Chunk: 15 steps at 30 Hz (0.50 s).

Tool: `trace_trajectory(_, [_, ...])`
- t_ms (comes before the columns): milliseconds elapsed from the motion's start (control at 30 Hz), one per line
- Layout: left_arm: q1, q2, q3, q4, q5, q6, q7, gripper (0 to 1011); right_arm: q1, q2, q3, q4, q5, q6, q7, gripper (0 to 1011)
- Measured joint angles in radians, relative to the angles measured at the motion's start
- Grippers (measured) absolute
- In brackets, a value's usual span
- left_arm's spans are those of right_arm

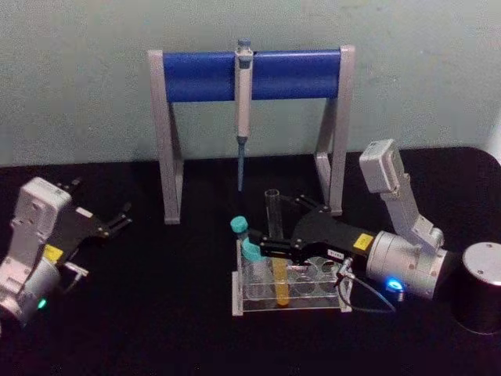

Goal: Pick up the test tube from the test tube rack, shake it, then place it back into the test tube rack.

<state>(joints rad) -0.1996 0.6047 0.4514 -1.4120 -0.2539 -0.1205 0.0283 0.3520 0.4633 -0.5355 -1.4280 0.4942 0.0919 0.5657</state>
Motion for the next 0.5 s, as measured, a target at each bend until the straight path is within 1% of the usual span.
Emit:
trace_trajectory(333, [0.0,0.0,0.0,0.0,0.0,0.0,0.0,1001,-0.001,0.001,0.001,-0.001,0.001,0.0,-0.001,1000])
trace_trajectory(400, [0.0,0.0,0.0,0.0,0.0,0.0,0.0,1001,-0.001,0.001,0.001,-0.002,0.002,0.0,-0.001,978])
trace_trajectory(433, [0.0,0.0,0.0,0.0,0.0,0.0,0.0,1001,-0.001,0.001,0.001,-0.002,0.002,0.0,-0.001,949])
trace_trajectory(467, [0.0,0.0,0.0,0.0,0.0,0.0,0.0,1001,-0.001,0.001,0.001,-0.002,0.002,0.0,-0.001,949])
trace_trajectory(500, [0.0,0.0,0.0,0.0,0.0,0.0,0.0,1001,-0.001,0.001,0.001,-0.002,0.002,0.0,-0.001,907])
